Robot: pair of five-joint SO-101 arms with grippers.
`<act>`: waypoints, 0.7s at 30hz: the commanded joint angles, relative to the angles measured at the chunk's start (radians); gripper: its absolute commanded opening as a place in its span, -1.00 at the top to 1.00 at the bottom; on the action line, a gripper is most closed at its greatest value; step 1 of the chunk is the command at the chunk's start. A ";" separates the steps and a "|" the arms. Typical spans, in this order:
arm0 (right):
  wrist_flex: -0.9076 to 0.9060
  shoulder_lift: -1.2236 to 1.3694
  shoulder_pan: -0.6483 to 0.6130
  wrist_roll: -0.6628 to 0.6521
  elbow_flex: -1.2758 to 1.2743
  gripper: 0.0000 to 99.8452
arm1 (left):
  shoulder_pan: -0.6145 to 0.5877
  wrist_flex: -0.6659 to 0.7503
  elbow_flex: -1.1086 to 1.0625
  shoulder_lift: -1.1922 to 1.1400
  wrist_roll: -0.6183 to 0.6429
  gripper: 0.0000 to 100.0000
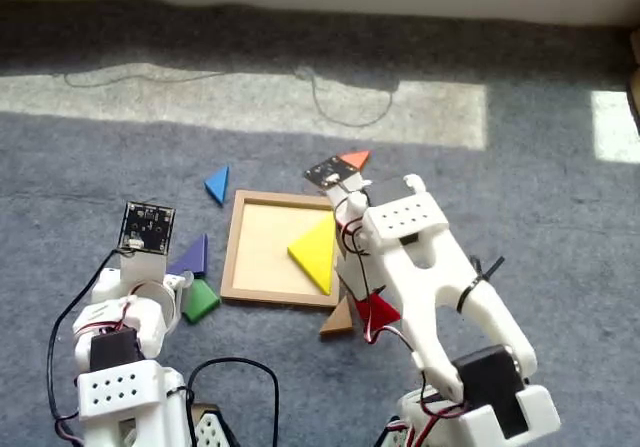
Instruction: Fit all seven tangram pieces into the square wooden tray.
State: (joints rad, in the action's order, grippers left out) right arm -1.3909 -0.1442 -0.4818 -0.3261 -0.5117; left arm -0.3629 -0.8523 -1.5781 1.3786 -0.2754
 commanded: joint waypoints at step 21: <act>0.099 -0.384 -0.165 0.155 -0.031 0.99 | 0.005 0.018 0.005 0.013 0.006 0.48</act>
State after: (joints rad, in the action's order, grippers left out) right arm -1.3970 -0.5232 -0.6076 -0.2263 -0.5577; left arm -0.3629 -0.8523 -1.5781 1.3786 -0.2754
